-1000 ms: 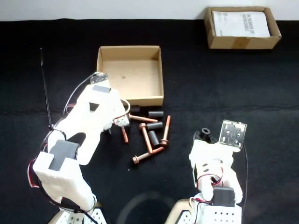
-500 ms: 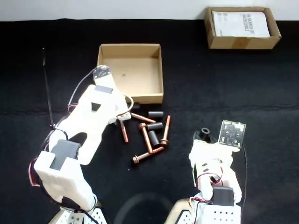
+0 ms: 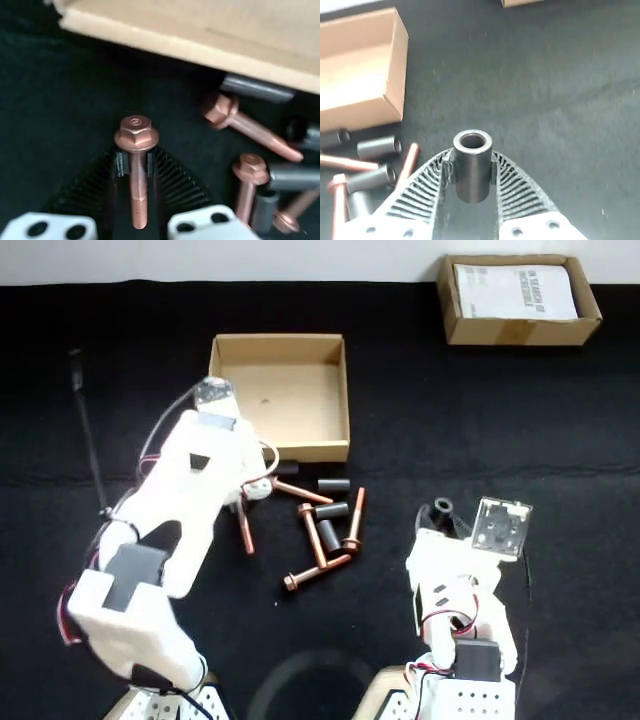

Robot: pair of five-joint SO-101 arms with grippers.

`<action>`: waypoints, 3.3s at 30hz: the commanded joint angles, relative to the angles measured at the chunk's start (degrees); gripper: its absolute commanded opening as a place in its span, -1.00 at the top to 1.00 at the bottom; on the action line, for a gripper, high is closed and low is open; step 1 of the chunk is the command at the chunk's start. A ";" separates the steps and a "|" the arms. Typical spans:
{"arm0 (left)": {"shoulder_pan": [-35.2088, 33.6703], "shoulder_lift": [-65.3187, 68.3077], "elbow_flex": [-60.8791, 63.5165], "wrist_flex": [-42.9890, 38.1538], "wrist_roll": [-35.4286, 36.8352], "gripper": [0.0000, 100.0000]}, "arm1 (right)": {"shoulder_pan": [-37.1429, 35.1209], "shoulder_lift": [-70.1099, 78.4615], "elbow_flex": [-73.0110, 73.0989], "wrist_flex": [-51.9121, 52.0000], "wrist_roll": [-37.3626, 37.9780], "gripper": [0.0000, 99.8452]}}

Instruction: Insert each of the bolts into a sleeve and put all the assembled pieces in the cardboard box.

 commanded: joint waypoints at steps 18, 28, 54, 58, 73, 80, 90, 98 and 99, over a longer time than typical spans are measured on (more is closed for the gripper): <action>5.49 -69.14 11.91 9.14 -11.87 0.98 | -9.45 -0.31 -36.44 20.35 5.98 0.99; 5.49 -95.78 42.24 -3.60 -11.69 0.98 | -10.68 -0.31 -30.11 21.67 5.71 0.99; 29.41 -106.95 67.21 -50.20 -25.41 0.98 | -20.00 -0.75 0.84 -13.14 5.71 0.99; 27.65 -96.57 58.95 -50.29 -25.23 0.98 | -20.00 -0.84 3.03 -13.41 5.63 0.99; 29.85 -66.07 39.87 -55.03 -19.96 0.98 | -20.00 -0.84 2.68 -13.41 2.90 0.99; 30.20 -54.37 37.93 -67.60 -19.96 0.98 | -20.00 -0.84 2.68 -13.32 2.90 0.99; 32.40 -52.88 33.19 -64.00 -19.96 0.98 | -20.00 -0.84 2.77 -13.32 2.90 0.99; 32.40 -52.88 34.33 -62.24 -19.87 0.98 | -19.82 -0.84 2.68 -13.32 3.08 0.99; 32.40 -52.88 34.51 -62.24 -19.87 0.98 | -19.74 -0.84 2.68 -13.32 3.08 0.99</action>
